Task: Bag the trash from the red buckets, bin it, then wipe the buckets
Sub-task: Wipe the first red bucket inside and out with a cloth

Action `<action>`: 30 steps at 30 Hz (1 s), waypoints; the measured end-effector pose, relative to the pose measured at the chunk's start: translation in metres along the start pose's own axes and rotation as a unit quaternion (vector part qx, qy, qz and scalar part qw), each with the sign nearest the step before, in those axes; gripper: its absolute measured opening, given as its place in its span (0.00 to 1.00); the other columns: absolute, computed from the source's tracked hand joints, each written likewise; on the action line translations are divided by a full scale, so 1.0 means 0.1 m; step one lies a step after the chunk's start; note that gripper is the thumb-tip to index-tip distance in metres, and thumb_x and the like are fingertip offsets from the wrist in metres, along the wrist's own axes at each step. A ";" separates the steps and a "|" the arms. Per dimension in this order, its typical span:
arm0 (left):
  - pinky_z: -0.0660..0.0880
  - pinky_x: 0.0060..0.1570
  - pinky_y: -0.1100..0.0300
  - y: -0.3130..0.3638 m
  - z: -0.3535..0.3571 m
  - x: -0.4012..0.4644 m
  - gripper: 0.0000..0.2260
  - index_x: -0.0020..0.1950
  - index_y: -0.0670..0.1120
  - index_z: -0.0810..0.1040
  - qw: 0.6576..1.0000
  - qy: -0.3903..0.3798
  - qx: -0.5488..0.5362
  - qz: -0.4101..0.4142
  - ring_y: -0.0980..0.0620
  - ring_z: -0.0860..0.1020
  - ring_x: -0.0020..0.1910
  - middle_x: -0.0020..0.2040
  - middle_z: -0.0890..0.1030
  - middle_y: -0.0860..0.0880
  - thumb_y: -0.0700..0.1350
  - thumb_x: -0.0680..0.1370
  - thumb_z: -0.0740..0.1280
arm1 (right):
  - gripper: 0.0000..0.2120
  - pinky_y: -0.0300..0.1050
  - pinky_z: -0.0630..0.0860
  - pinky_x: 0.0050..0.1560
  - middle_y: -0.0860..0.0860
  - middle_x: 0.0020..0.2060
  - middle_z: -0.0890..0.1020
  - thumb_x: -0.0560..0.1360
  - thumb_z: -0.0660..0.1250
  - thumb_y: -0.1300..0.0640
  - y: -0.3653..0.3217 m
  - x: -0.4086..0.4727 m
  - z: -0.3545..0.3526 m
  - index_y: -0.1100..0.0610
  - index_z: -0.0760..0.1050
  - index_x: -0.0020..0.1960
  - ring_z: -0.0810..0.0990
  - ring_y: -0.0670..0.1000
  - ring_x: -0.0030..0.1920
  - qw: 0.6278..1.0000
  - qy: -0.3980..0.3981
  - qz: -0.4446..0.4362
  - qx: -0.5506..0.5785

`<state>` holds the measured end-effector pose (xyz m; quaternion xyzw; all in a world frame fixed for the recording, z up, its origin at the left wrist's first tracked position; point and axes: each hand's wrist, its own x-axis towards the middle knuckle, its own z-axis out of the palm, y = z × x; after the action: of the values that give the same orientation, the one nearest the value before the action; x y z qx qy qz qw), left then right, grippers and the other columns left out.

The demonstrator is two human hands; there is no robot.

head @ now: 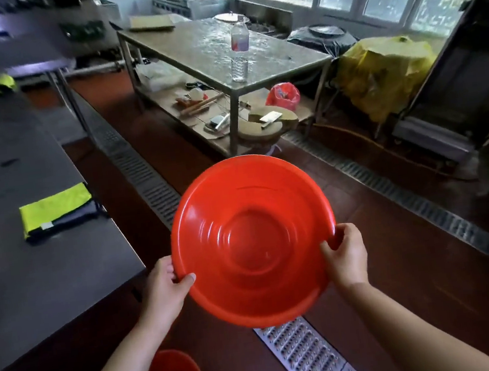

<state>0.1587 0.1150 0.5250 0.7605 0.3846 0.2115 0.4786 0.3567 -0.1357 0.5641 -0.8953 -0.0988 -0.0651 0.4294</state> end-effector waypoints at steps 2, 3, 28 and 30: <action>0.69 0.37 0.74 0.14 0.01 0.25 0.16 0.50 0.51 0.73 0.999 0.031 -0.009 0.005 0.65 0.76 0.39 0.41 0.77 0.59 0.35 0.69 0.73 | 0.12 0.44 0.67 0.42 0.52 0.41 0.75 0.68 0.70 0.63 -0.13 0.30 0.15 0.55 0.70 0.46 0.74 0.51 0.40 1.000 -0.003 -0.017 0.019; 0.71 0.40 0.69 0.21 0.00 0.35 0.17 0.49 0.55 0.73 0.999 0.051 -0.008 0.004 0.62 0.77 0.40 0.41 0.78 0.58 0.36 0.70 0.73 | 0.12 0.43 0.67 0.42 0.51 0.41 0.74 0.68 0.70 0.63 -0.19 0.43 0.23 0.55 0.69 0.46 0.73 0.50 0.40 0.999 -0.004 -0.024 0.030; 0.70 0.40 0.59 0.91 -0.64 0.56 0.13 0.55 0.50 0.74 0.712 0.667 0.064 -0.209 0.51 0.77 0.38 0.39 0.78 0.52 0.45 0.71 0.70 | 0.13 0.43 0.66 0.43 0.47 0.41 0.74 0.66 0.71 0.59 -2.56 1.64 2.81 0.51 0.70 0.47 0.71 0.45 0.39 0.824 -0.417 -0.292 0.248; 0.70 0.41 0.58 0.84 -0.72 0.49 0.14 0.56 0.48 0.74 0.687 0.689 0.068 -0.219 0.49 0.77 0.37 0.39 0.79 0.50 0.45 0.72 0.70 | 0.12 0.43 0.65 0.41 0.46 0.38 0.73 0.66 0.71 0.58 -2.73 1.45 2.95 0.49 0.68 0.43 0.70 0.42 0.37 0.804 -0.434 -0.315 0.257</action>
<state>0.1708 0.1734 0.6304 0.3254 0.7754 0.5381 0.0584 0.4432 0.2800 0.6159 -0.6066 -0.5648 0.2264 0.5116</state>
